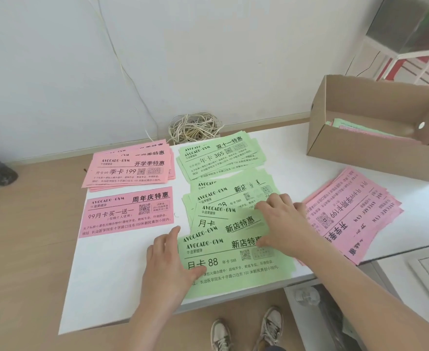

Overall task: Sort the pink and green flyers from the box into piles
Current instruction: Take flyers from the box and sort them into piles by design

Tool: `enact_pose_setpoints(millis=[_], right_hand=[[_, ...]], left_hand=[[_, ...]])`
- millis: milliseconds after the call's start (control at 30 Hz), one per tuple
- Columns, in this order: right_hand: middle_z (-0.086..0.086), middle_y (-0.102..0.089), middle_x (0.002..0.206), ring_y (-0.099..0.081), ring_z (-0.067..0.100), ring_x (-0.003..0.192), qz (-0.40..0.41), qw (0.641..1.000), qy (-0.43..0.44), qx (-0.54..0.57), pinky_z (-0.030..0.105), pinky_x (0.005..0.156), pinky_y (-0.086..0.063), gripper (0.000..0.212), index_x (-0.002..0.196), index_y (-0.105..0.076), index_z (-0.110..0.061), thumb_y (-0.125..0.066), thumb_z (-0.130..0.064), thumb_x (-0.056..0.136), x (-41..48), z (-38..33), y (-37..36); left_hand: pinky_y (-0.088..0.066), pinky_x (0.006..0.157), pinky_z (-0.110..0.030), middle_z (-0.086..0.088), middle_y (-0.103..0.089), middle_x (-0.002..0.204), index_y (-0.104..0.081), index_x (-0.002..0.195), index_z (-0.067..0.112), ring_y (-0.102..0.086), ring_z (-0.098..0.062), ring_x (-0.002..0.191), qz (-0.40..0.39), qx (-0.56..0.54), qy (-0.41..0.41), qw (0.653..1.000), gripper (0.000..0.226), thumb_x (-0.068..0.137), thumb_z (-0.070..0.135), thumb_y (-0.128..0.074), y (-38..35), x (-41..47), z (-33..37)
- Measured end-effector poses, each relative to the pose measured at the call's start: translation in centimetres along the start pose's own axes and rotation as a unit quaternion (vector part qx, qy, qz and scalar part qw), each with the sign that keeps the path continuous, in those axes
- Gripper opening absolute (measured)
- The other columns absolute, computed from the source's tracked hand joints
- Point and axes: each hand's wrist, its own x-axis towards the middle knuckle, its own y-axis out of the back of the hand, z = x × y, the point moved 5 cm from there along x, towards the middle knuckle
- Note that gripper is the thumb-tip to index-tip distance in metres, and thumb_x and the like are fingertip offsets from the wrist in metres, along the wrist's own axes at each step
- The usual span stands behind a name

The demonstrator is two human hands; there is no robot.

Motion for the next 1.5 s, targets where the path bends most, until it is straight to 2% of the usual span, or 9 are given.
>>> enact_pose_setpoints(millis=[133,267,400,533,733,900,1067,1267,1500], right_hand=[[-0.006,-0.05,0.114,-0.041,0.021,0.119,0.083,0.991,0.101,0.03,0.036,0.09,-0.031,0.027,0.108,-0.056,-0.025,-0.063,-0.016,0.083,-0.8,-0.7,0.1],[-0.009,-0.058,0.074,-0.048,0.01,0.069,0.152,0.964,0.18,0.12,0.016,0.07,-0.027,0.038,0.077,-0.05,-0.019,-0.043,0.008,0.05,-2.8,-1.0,0.9],[-0.01,-0.062,0.078,-0.049,0.021,0.066,0.217,0.929,0.165,0.249,0.025,0.06,-0.046,0.06,0.081,-0.043,-0.03,-0.053,0.019,0.048,-4.9,-0.7,2.6],[-0.017,-0.062,0.087,-0.053,0.019,0.072,0.242,0.922,0.148,0.265,0.026,0.062,-0.044,0.038,0.088,-0.05,-0.033,-0.06,-0.001,0.07,-6.1,-1.0,4.0],[-0.024,-0.065,0.087,-0.054,0.004,0.08,0.177,0.955,0.158,0.177,0.025,0.071,-0.042,0.049,0.111,-0.057,-0.031,-0.079,-0.009,0.073,-5.4,-2.4,2.3],[-0.02,-0.069,0.088,-0.065,0.013,0.078,0.13,0.967,0.165,0.143,0.03,0.07,-0.047,0.053,0.108,-0.063,-0.029,-0.075,0.002,0.067,-5.2,-2.7,1.6],[-0.019,-0.066,0.1,-0.056,0.002,0.086,0.025,0.975,0.061,0.213,0.018,0.075,-0.04,0.031,0.114,-0.059,-0.034,-0.059,-0.015,0.09,-4.3,-1.2,2.0],[-0.006,-0.075,0.081,-0.07,0.016,0.077,0.118,0.829,-0.131,0.531,0.032,0.067,-0.057,0.03,0.101,-0.062,-0.028,-0.065,-0.002,0.085,-3.3,1.9,4.7],[0.0,-0.068,0.098,-0.062,0.021,0.091,0.145,0.867,-0.209,0.429,0.03,0.071,-0.047,0.048,0.134,-0.046,-0.023,-0.054,-0.008,0.089,3.0,4.1,3.5]], left_hand=[[-0.03,0.104,-0.03,0.0,-0.03,0.141,-0.009,0.15,0.026,-0.027,-0.02,0.127,-0.021,0.017,-0.013,1.0,0.111,0.067,0.049,-0.08,0.2,0.6,0.5],[-0.032,0.107,-0.033,0.005,-0.031,0.146,-0.006,0.15,0.033,-0.03,-0.018,0.127,-0.004,-0.055,-0.016,0.998,0.121,0.06,0.036,-0.088,0.4,1.0,0.2],[-0.05,0.085,-0.03,0.005,-0.064,0.115,-0.053,0.112,0.057,-0.06,-0.016,0.095,0.021,-0.365,0.038,0.93,0.08,0.065,0.001,-0.084,1.6,0.5,-0.4],[-0.048,0.072,-0.016,0.006,-0.073,0.076,-0.073,0.071,0.037,-0.063,-0.008,0.072,0.079,-0.407,0.034,0.909,0.044,0.072,-0.007,-0.076,4.5,0.2,-0.4],[-0.039,0.099,-0.024,0.018,-0.069,0.103,-0.069,0.092,0.04,-0.059,0.002,0.105,0.022,-0.417,-0.002,0.909,0.059,0.067,-0.013,-0.076,3.7,1.5,-0.7],[-0.039,0.088,-0.007,0.018,-0.054,0.127,-0.053,0.117,0.034,-0.049,0.009,0.116,0.01,-0.379,-0.053,0.924,0.079,0.062,-0.018,-0.077,3.7,2.4,-0.4],[-0.046,0.079,-0.02,0.015,-0.073,0.086,-0.075,0.072,0.03,-0.064,0.004,0.085,-0.038,-0.327,-0.037,0.944,0.038,0.072,-0.007,-0.075,4.3,3.2,0.0],[-0.048,0.072,-0.022,0.012,-0.072,0.085,-0.067,0.092,0.024,-0.068,-0.008,0.087,0.037,-0.352,0.063,0.933,0.026,0.074,0.009,-0.079,4.6,4.7,1.2],[-0.04,0.085,-0.034,-0.006,-0.061,0.116,-0.028,0.143,0.021,-0.054,-0.03,0.112,0.072,-0.147,0.035,0.986,0.082,0.077,0.027,-0.077,3.2,7.9,5.3]])
